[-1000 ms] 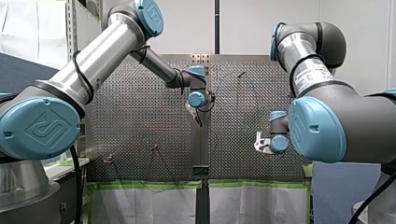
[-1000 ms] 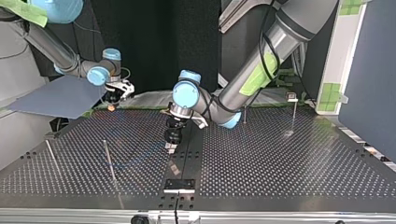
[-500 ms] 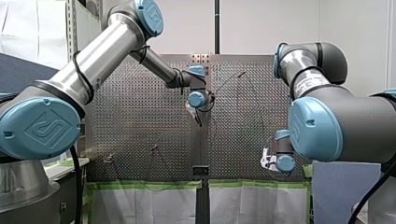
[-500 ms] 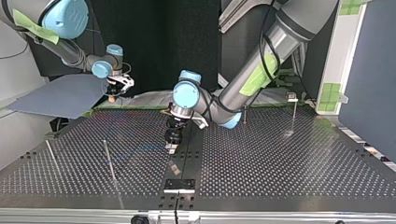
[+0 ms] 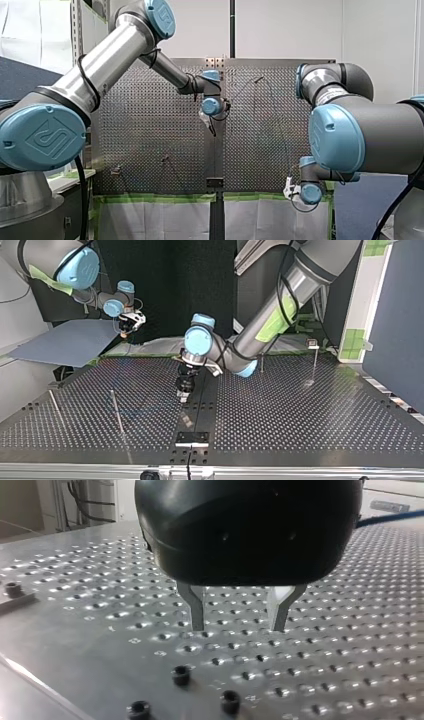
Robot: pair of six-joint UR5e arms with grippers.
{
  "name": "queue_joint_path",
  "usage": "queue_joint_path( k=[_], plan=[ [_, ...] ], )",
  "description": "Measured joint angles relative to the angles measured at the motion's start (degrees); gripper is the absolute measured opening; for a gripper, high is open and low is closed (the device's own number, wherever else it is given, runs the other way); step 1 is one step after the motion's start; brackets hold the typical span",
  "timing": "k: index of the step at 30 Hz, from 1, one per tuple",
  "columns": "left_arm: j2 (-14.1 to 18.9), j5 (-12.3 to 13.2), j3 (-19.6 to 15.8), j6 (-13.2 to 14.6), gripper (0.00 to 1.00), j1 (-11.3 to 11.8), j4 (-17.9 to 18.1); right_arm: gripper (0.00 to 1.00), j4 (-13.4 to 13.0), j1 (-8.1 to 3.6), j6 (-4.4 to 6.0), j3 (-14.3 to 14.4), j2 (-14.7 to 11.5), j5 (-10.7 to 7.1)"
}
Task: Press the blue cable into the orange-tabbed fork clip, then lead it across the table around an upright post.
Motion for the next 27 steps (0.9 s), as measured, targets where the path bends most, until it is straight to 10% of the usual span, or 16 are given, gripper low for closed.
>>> queue_joint_path(
  k=[27],
  plan=[
    [0.00,2.58,0.00,-1.80,0.62,-0.33,-15.70,0.00,0.26,-1.03,0.08,0.02,0.23,-0.17]
  ],
)
